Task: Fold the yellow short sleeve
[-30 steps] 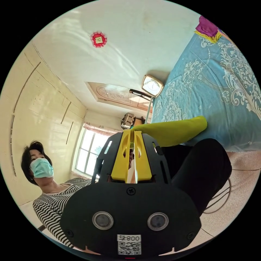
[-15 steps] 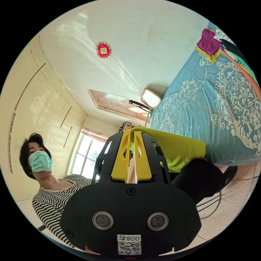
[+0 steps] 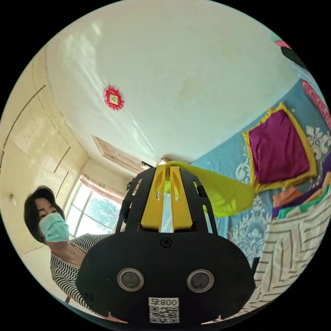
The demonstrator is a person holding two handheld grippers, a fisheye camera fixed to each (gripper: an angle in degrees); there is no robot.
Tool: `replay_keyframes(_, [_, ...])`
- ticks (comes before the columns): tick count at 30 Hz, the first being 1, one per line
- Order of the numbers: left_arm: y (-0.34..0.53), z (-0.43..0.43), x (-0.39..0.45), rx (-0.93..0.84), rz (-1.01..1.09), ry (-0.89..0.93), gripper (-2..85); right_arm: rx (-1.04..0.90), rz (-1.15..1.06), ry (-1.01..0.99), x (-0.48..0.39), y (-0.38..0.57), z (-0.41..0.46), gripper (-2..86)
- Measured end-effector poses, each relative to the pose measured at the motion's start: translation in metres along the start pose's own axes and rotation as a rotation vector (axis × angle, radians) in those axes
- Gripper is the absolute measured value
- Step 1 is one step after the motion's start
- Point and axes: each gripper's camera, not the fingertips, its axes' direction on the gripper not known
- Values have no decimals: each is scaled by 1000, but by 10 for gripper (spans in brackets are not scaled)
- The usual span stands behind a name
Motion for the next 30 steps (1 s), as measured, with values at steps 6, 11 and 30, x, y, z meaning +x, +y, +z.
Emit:
replay_keyframes(6, [-164,177,-32,-77,197,-13,15,73,-110,143,25,-170,-23,19])
replay_keyframes(11, [-215,307,-156,-146,141,-70,16,-6,70,376,130,-242,-21,19])
replay_keyframes(30, [-155,523,-461,-437,-158,-365,25,-256,287,978,273,-330,70,1])
